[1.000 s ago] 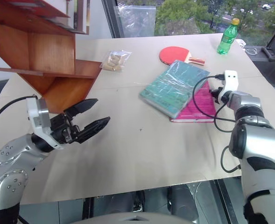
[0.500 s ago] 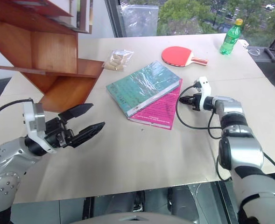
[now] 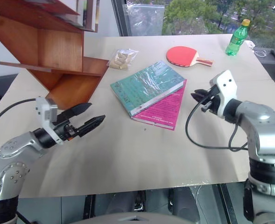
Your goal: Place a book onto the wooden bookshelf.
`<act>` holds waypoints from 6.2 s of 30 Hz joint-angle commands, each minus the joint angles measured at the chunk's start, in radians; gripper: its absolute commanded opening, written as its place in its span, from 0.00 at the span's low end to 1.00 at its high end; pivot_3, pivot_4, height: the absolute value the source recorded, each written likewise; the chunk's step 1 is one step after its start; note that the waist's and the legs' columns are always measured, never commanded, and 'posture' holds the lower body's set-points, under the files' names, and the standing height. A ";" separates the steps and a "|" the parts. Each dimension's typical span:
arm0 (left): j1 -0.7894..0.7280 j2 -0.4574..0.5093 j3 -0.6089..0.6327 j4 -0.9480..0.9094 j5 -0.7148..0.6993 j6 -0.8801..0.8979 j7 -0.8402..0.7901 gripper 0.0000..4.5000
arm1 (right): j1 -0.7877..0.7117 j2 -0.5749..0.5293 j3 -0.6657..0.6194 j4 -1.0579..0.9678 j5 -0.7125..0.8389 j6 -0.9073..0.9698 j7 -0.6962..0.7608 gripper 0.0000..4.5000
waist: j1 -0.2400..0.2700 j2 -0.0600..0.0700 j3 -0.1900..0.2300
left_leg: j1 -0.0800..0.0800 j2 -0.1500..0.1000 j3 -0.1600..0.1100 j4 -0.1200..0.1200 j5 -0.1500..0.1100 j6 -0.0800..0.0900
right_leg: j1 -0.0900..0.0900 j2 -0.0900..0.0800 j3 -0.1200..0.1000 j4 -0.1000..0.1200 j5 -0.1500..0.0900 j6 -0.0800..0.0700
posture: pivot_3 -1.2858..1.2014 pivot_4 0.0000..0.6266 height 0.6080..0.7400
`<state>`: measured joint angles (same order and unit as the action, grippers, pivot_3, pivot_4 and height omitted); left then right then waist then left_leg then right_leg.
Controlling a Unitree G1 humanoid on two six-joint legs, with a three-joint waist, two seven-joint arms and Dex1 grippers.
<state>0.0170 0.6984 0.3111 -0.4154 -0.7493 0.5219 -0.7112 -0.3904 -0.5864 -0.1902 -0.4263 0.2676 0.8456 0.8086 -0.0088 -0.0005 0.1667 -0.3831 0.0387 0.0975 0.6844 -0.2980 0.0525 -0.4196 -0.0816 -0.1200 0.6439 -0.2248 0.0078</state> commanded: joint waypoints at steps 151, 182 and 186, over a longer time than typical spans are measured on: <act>-0.784 -0.295 0.163 0.786 0.057 0.984 0.004 0.69 | 0.296 -0.365 -0.020 -0.552 0.460 -0.062 -0.292 0.91 | 0.025 -0.027 0.003 | 0.000 -0.002 -0.011 0.005 0.002 -0.003 | 0.004 -0.001 -0.007 0.004 -0.002 0.001 | 0.52 0.24 1.00; -0.882 -0.255 -0.217 1.243 0.210 0.672 -0.520 0.69 | 0.417 -0.456 -0.185 -0.621 0.678 -0.089 -0.452 0.91 | 0.034 -0.028 0.004 | -0.001 -0.003 -0.010 0.006 0.001 -0.001 | 0.004 -0.001 -0.005 0.003 0.000 -0.001 | 0.52 0.24 1.00; -0.888 -0.327 -0.174 1.274 0.217 0.617 -0.458 0.69 | 0.408 -0.462 -0.202 -0.621 0.688 -0.078 -0.445 0.91 | 0.047 -0.028 0.003 | -0.002 -0.003 -0.012 0.008 0.001 0.000 | 0.005 -0.002 -0.007 0.003 0.000 -0.001 | 0.52 0.24 1.00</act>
<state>-0.8699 0.3916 0.1243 0.8430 -0.5299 1.1550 -1.1966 0.0265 -1.0371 -0.3625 -1.0242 0.9484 0.7755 0.3639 0.0384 -0.0284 0.1700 -0.3849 0.0360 0.0859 0.6928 -0.2972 0.0521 -0.4146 -0.0833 -0.1267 0.6471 -0.2252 0.0070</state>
